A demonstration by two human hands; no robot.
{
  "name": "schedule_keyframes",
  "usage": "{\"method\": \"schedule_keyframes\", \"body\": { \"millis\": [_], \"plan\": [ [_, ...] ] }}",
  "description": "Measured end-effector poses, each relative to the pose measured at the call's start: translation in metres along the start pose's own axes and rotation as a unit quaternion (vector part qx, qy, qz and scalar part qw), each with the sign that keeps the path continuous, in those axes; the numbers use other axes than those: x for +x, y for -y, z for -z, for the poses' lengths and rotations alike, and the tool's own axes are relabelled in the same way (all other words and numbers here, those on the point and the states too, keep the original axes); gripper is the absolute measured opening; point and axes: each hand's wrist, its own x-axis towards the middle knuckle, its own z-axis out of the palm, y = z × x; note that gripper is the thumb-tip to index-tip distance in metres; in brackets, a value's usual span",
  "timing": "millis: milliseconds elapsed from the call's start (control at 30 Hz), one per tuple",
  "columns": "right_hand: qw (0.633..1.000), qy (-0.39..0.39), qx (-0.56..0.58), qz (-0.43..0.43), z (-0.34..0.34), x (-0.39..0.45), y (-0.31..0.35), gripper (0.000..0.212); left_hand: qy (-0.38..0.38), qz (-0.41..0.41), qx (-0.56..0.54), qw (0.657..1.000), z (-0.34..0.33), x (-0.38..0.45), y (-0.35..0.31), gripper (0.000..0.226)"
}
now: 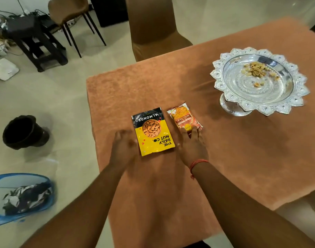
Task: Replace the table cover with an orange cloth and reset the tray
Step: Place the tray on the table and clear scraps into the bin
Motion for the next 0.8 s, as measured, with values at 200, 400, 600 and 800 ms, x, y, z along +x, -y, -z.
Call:
{"method": "schedule_keyframes", "body": {
  "millis": [200, 400, 600, 800],
  "plan": [
    [0.996, 0.037, 0.072, 0.028, 0.015, -0.011, -0.005, 0.064, 0.046, -0.047, 0.007, 0.998, -0.015, -0.049, -0.005, 0.039],
    [0.989, -0.085, 0.113, 0.039, 0.086, -0.049, -0.028, 0.046, 0.054, -0.041, 0.02, 0.998, 0.004, -0.026, -0.029, 0.037],
    [0.944, -0.291, 0.08, 0.134, 0.178, -0.021, -0.086, 0.022, -0.009, -0.107, -0.009, 0.994, 0.001, 0.001, -0.103, 0.029],
    [0.972, -0.207, 0.035, 0.101, 0.241, 0.107, -0.161, 0.037, 0.004, -0.144, -0.074, 0.987, -0.046, 0.02, -0.231, 0.025]
  ]
}}
